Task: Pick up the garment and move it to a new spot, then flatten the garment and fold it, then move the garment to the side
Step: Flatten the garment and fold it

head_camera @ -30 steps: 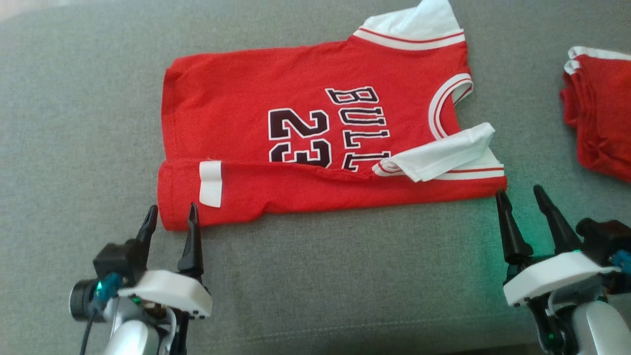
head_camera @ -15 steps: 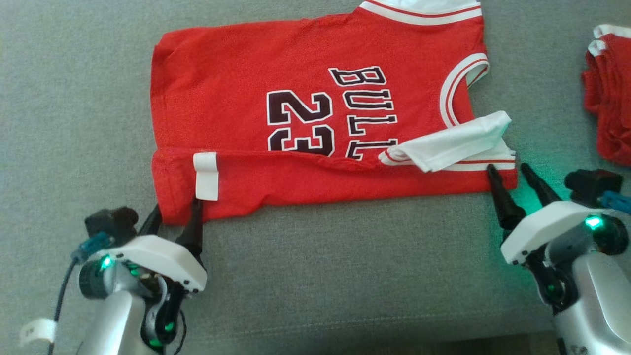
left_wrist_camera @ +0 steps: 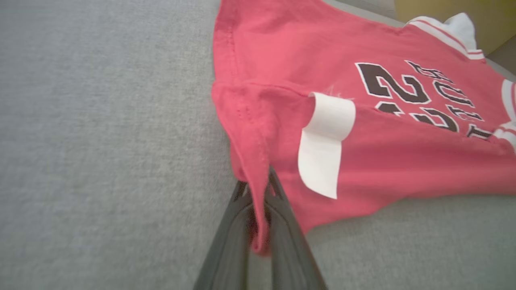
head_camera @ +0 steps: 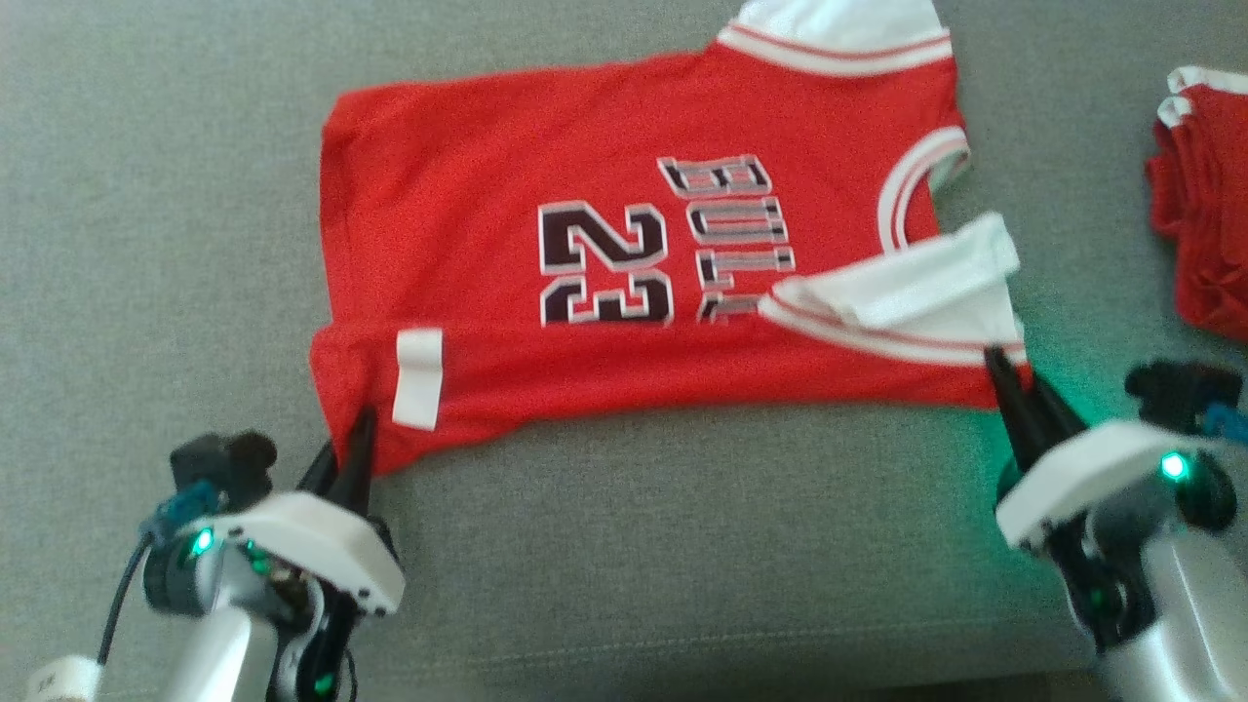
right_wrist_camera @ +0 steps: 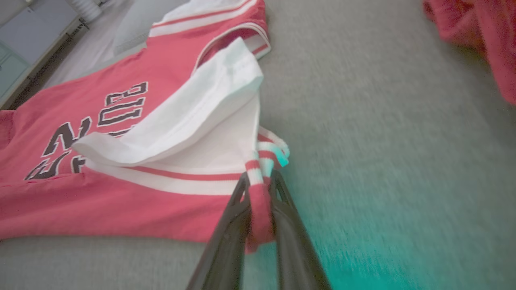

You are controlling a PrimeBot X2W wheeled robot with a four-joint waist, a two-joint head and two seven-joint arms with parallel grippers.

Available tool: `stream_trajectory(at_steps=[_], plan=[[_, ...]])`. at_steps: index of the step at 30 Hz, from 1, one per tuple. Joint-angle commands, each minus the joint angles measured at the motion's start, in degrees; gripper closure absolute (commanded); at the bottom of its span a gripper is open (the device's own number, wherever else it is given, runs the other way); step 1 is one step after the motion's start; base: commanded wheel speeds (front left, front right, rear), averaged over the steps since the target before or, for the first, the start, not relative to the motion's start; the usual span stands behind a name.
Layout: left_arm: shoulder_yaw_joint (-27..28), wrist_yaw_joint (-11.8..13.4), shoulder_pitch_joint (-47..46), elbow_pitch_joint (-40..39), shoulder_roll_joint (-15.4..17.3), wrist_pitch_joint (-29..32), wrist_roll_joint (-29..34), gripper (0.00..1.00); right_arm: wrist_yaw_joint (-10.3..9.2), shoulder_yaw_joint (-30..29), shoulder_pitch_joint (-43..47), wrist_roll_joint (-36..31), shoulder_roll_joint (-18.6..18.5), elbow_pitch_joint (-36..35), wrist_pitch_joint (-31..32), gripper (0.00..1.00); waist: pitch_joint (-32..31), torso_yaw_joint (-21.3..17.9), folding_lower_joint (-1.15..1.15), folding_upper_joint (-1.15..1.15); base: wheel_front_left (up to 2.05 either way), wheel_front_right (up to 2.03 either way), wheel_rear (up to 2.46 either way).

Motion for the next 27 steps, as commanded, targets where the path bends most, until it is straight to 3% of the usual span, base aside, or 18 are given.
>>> stream_trajectory(at_steps=[1, 11, 12, 13, 14, 15, 16, 27], plan=[[2.12, 0.90, 0.78, -2.91, 2.01, 0.58, 0.49, 1.00, 0.20, -0.26, 3.01, 0.17, -0.39, -2.72, 0.59, 1.00, -1.07, 0.12, 0.00, 0.00, 0.00, 0.00, 0.00], [3.45, 4.16, 9.38, -9.30, 3.54, 5.15, -0.89, 1.00, 0.20, -3.71, 14.65, -2.18, 3.69, -12.40, 5.08, 1.00, -4.59, -0.79, 0.00, 0.00, 0.00, 0.00, 0.00], [3.44, 4.32, 10.20, -9.46, 3.56, 5.67, -1.18, 1.00, 0.20, -3.92, 15.17, -2.52, 4.00, -13.03, 5.35, 0.35, -4.86, -0.93, 0.00, 0.00, 0.00, 0.00, 0.00], [3.38, 4.38, 10.90, -9.56, 3.46, 6.16, -1.58, 0.90, 0.20, -4.13, 15.45, -2.92, 4.24, -13.61, 5.34, 0.00, -5.06, -1.06, 0.00, 0.00, 0.00, 0.00, 0.00], [3.28, 4.49, 11.46, -9.59, 3.32, 6.54, -1.87, 0.73, 0.20, -4.24, 15.59, -3.44, 4.39, -14.07, 5.18, 0.00, -5.30, -1.13, 0.00, 0.00, 0.00, 0.00, 0.00], [3.08, 4.66, 11.96, -9.43, 3.27, 6.99, -1.94, 0.47, 0.20, -4.22, 15.61, -4.00, 4.48, -14.47, 4.86, 0.00, -5.55, -1.18, 0.00, 0.00, 0.00, 0.00, 0.00], [2.91, 4.91, 12.23, -9.55, 3.16, 6.91, -1.73, 0.00, 0.20, -4.13, 15.49, -4.73, 4.45, -15.01, 4.16, 0.00, -5.80, -1.19, 0.00, 0.00, 0.00, 0.00, 0.00], [3.03, 10.53, 8.08, -15.52, 2.79, -8.50, 9.00, 0.00, 0.20, -2.97, 12.63, -13.10, 4.03, -26.23, -4.35, 0.00, -8.88, -0.91, 0.00, 0.00, 0.00, 0.00, 0.00]])
